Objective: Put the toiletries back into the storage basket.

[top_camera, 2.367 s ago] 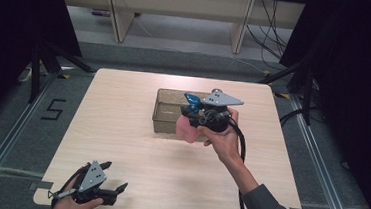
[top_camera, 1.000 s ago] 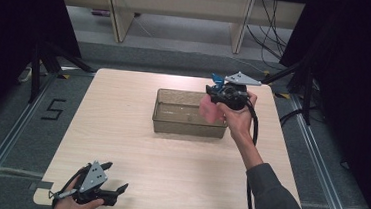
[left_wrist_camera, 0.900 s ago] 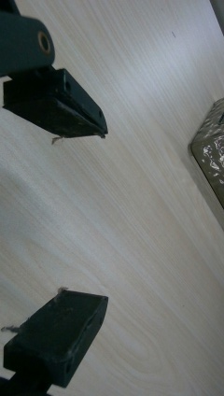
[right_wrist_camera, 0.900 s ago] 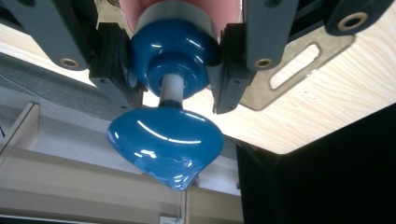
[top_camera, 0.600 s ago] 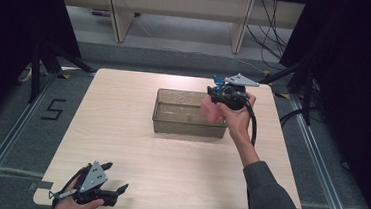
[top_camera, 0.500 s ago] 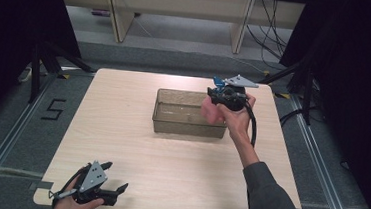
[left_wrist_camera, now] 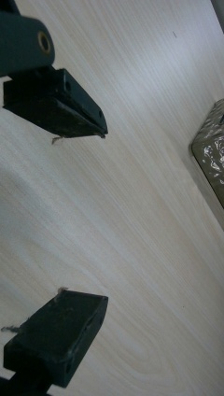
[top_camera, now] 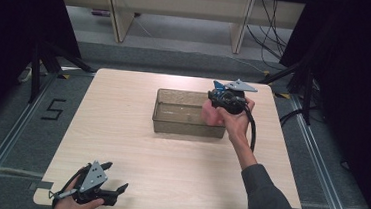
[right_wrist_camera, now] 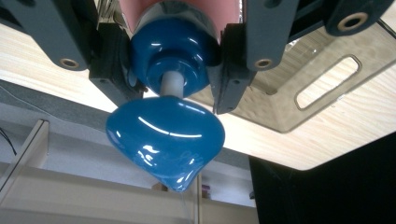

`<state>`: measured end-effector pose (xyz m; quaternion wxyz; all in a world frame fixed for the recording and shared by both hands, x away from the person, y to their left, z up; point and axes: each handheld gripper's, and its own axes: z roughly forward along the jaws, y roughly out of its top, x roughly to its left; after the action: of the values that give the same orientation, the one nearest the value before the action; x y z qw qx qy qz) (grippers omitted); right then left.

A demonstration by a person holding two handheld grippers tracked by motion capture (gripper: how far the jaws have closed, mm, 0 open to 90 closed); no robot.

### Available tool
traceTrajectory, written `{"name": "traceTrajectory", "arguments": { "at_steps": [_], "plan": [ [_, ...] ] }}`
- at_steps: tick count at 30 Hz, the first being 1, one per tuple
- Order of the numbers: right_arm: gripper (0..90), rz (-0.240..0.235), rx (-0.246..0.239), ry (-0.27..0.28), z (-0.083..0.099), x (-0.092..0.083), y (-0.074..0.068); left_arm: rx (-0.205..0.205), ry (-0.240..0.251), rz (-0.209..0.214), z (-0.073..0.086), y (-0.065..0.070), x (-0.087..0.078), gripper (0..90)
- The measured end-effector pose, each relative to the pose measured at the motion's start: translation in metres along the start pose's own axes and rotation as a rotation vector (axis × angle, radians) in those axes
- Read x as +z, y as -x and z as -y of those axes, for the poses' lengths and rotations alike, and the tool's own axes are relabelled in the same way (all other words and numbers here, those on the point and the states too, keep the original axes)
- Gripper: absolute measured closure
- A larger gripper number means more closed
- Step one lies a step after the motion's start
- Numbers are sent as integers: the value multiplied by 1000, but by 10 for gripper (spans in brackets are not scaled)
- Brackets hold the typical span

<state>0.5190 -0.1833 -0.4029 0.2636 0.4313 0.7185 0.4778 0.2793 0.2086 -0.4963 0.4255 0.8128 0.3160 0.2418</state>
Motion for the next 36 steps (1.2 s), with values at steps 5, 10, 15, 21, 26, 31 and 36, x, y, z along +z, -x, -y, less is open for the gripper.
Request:
{"name": "traceTrajectory", "arguments": {
  "at_steps": [5, 10, 15, 21, 26, 31, 36],
  "plan": [
    [540, 2, -5, -15, 6, 1, 1, -4, -4, 3, 1, 0, 1, 147],
    [540, 4, -28, -7, 9, 3, 3, -8, -4, 8, 0, -1, 0, 146],
    [540, 4, -10, -21, 12, 3, 1, -10, 2, 4, 0, 0, 0, 147],
    [540, 0, -17, -23, 16, 4, 2, -2, 7, -5, 1, 0, 1, 147],
    [540, 14, -21, -30, 19, 4, 2, -3, -5, 6, 0, 0, 0, 146],
    [540, 18, -11, -28, 22, 3, 2, 3, -3, -1, 0, -1, 1, 146],
    [540, 14, -29, -26, 24, 2, 4, 4, -2, -6, 0, -1, 1, 146]
  ]
}}
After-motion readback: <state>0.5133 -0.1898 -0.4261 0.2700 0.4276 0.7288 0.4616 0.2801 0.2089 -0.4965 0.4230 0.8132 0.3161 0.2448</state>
